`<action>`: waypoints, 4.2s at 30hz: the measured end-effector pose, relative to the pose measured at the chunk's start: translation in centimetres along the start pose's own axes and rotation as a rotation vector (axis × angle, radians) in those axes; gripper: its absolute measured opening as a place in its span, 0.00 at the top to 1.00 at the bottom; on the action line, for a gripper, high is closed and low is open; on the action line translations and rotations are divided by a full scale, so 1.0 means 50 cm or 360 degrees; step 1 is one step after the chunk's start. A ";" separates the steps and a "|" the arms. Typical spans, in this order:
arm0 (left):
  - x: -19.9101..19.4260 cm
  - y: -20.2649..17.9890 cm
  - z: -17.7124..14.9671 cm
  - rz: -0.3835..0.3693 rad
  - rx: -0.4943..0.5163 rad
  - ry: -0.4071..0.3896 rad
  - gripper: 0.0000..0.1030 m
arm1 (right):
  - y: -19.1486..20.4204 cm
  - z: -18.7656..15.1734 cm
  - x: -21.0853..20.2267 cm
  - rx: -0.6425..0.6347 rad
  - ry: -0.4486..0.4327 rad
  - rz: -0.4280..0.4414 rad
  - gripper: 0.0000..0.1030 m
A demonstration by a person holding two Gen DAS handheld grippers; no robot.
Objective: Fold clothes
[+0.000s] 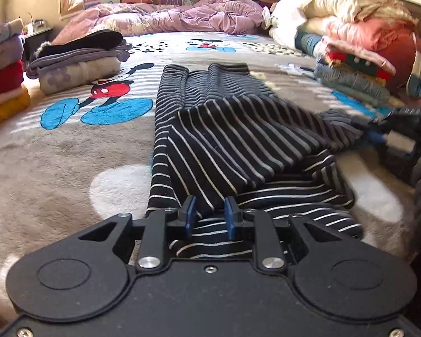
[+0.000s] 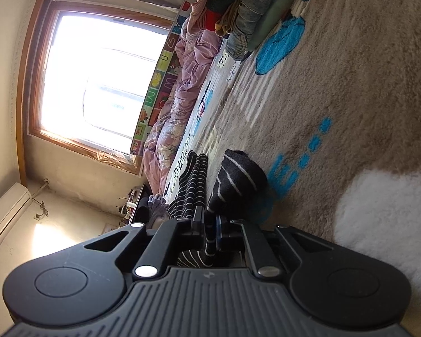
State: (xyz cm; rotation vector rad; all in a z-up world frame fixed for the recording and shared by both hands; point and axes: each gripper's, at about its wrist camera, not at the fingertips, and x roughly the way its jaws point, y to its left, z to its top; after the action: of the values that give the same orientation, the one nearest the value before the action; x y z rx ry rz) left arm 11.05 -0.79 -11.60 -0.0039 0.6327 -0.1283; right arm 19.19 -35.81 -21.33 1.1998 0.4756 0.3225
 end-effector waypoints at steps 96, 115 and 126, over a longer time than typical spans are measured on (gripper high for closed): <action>0.101 0.193 0.011 -0.1010 -0.0022 0.0112 0.80 | 0.511 -0.097 0.526 -0.1113 0.0222 -0.0616 0.94; 0.125 0.221 0.017 -0.1108 -0.0205 0.0192 0.80 | 0.458 -0.167 0.674 -0.1382 0.0460 -0.0797 0.94; 0.136 0.224 0.020 -0.1131 -0.0231 0.0219 0.80 | 0.446 -0.143 0.673 -0.1292 0.0452 -0.0688 0.77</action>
State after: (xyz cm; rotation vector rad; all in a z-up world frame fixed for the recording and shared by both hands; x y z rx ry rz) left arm 18.40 9.48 -15.30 -0.3650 0.7552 -0.7736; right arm 44.61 -6.33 -8.45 0.2466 0.7415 0.2703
